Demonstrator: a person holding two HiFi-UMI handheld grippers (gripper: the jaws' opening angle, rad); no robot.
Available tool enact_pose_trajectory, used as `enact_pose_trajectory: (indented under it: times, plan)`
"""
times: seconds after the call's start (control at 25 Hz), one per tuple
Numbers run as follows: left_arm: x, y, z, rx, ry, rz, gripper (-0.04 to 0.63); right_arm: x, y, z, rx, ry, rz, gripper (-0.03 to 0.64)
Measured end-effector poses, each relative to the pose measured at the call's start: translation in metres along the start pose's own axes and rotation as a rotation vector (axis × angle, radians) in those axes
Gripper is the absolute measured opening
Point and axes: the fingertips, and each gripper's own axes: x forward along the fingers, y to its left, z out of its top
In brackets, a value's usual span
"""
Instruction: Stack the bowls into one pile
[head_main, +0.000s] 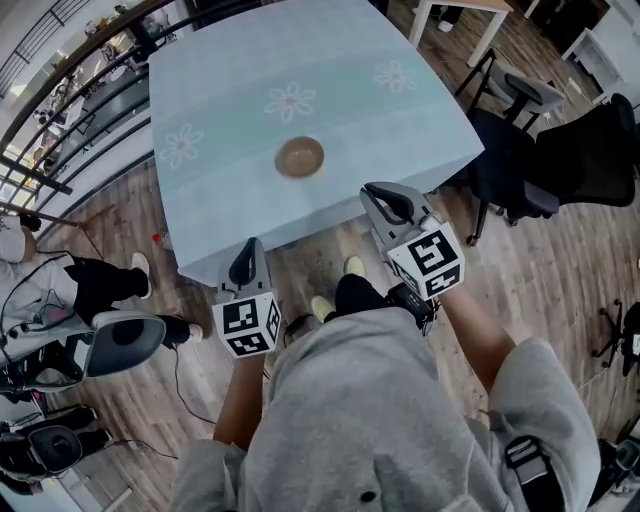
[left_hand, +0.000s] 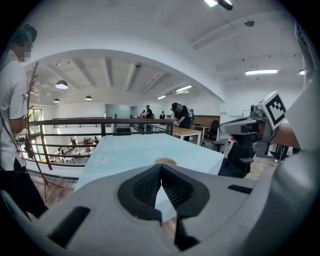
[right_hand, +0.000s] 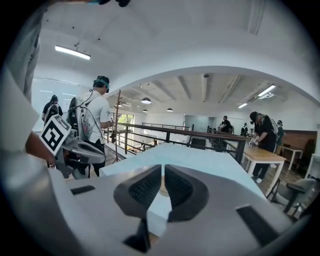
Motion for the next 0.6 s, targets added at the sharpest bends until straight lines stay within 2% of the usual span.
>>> enact_pose_trajectory:
  times: [0.44,0.6]
  plan:
    - [-0.019,-0.019,0.0,-0.006,0.0,0.025,0.02,-0.024,-0.015,-0.003,0.118,-0.041,-0.057,0.04]
    - [-0.017,-0.031,0.009,0.003,-0.011,0.034,0.02,-0.032,-0.024,-0.001,0.119,-0.054,-0.059,0.04]
